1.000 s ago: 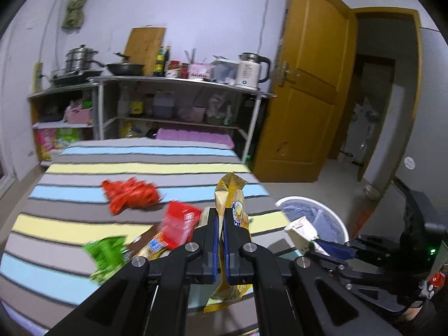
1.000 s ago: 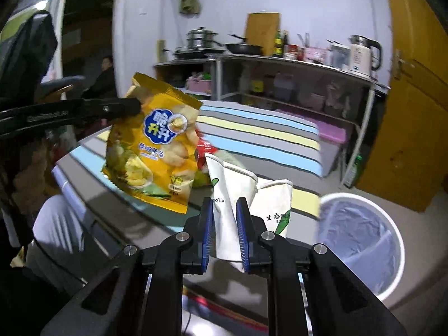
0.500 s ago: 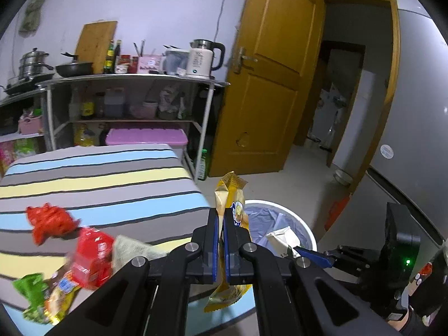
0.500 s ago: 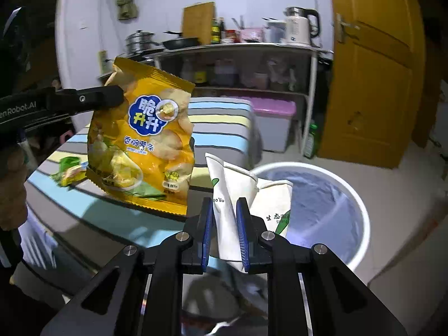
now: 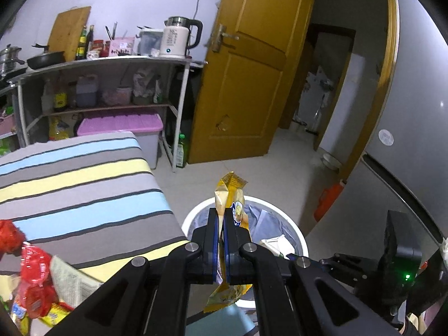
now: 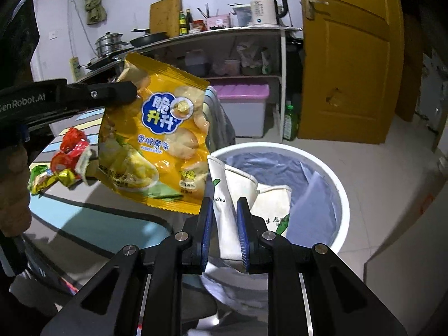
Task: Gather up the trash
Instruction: 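Open the left gripper over the bin while the right gripper releases the white bag, then move both open grippers back over the remaining wrappers on the table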
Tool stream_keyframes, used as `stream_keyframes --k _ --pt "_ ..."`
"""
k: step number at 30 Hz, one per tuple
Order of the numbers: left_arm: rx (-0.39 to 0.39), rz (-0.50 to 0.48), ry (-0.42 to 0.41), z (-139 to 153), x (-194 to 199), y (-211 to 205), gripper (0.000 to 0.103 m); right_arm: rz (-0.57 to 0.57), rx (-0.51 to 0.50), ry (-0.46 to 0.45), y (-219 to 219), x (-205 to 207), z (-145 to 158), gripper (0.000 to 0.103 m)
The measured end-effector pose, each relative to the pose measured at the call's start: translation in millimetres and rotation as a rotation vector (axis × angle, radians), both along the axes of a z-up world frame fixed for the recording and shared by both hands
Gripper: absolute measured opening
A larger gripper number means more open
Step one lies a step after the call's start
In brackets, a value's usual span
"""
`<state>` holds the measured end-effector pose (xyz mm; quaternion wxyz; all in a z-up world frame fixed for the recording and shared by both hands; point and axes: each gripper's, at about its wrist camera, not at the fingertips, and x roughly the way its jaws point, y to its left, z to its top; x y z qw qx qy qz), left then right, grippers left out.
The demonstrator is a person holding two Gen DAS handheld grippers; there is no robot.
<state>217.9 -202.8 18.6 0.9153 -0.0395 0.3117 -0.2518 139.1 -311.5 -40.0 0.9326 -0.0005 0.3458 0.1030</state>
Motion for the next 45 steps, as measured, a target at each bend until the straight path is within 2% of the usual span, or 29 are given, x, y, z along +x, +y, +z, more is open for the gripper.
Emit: stream_keyframes --k 7,11,14,22,34,45 --pt "0.012 -0.022 0.042 -20.1 18.0 -14.1 0.004 -0.028 -0.016 0.010 -7.2 6.4 -7.6 0.019" --pt "0.015 -0.025 0.060 -26.2 20.7 -14.3 0.011 -0.031 -0.015 0.010 -8.2 8.1 -8.9 0.029" --pt "0.002 -0.029 0.072 -27.4 19.9 -11.7 0.019 -0.033 -0.009 0.006 -8.2 4.6 -7.5 0.032" --pt "0.000 -0.012 0.038 -19.3 6.6 -0.7 0.019 -0.027 -0.013 -0.011 -2.0 -4.8 1.7 0.032" --pt "-0.011 0.038 -0.021 0.3 -37.5 41.5 0.019 0.024 -0.027 -0.069 32.1 -25.2 30.4 0.032" --pt "0.002 0.137 -0.062 12.4 -75.5 97.2 0.019 0.122 -0.049 -0.099 84.0 -41.6 43.4 0.032"
